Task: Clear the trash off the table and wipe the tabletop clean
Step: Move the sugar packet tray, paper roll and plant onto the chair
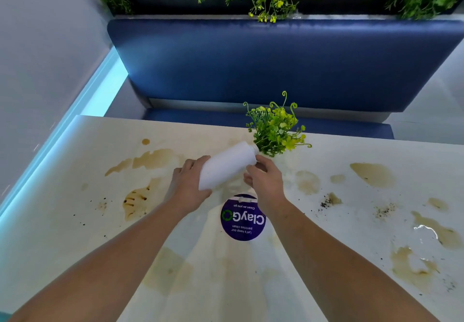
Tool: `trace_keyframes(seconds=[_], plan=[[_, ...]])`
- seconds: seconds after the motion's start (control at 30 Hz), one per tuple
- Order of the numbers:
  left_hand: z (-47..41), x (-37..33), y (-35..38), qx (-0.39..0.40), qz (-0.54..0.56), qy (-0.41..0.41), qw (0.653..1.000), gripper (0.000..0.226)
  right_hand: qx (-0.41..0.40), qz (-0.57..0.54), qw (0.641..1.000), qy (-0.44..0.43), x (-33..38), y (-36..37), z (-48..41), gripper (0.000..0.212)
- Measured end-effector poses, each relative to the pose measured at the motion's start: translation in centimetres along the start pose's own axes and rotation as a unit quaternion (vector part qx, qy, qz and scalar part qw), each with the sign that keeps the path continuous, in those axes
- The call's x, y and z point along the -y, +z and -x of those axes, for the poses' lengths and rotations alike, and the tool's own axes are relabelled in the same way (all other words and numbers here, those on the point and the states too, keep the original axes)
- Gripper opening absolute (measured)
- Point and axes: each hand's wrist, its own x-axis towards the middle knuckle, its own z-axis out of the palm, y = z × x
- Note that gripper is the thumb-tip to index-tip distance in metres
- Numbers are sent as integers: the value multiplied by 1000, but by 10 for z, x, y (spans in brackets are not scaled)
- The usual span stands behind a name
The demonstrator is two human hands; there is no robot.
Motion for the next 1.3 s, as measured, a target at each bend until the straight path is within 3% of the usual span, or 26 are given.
trace_keyframes(seconds=[0.2,0.43,0.77,0.97,1.07,1.3], plan=[[-1,-54,-23,12,61,28,998,92,4,-85,996,-9,38,-18,3,42],[-9,-127,-32,66,149,77,984,88,-1,-135,991,-25,80,-69,-4,58],[-14,-277,-4,161,192,139,958,84,-47,-136,987,-76,128,-214,-11,74],[-3,-385,25,204,213,177,939,72,-84,-127,985,-79,161,-311,-1,57],[7,-444,44,219,212,200,931,70,-104,-152,979,-87,179,-362,4,58],[35,-571,110,256,198,223,920,84,-201,-146,963,-109,209,-483,15,74]])
